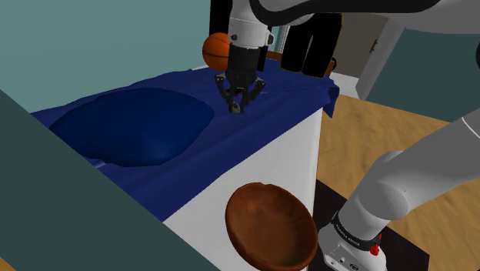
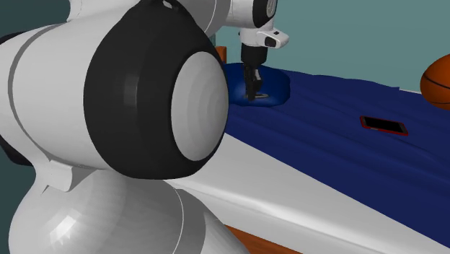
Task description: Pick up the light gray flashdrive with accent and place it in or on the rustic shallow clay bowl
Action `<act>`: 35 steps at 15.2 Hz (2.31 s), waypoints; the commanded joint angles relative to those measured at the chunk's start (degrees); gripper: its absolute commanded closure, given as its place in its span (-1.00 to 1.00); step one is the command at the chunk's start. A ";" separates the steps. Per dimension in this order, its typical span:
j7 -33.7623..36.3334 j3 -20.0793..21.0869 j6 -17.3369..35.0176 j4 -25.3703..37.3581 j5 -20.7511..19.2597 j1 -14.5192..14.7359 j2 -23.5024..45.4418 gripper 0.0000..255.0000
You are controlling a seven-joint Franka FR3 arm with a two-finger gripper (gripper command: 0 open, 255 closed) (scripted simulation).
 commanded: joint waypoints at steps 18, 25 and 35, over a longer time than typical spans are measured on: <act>12.56 6.80 -9.16 -4.84 9.64 8.29 -16.52 1.00; 20.80 11.91 -12.47 -4.28 14.89 12.18 -21.41 1.00; 24.58 16.46 -9.43 -8.82 19.13 14.50 -24.51 1.00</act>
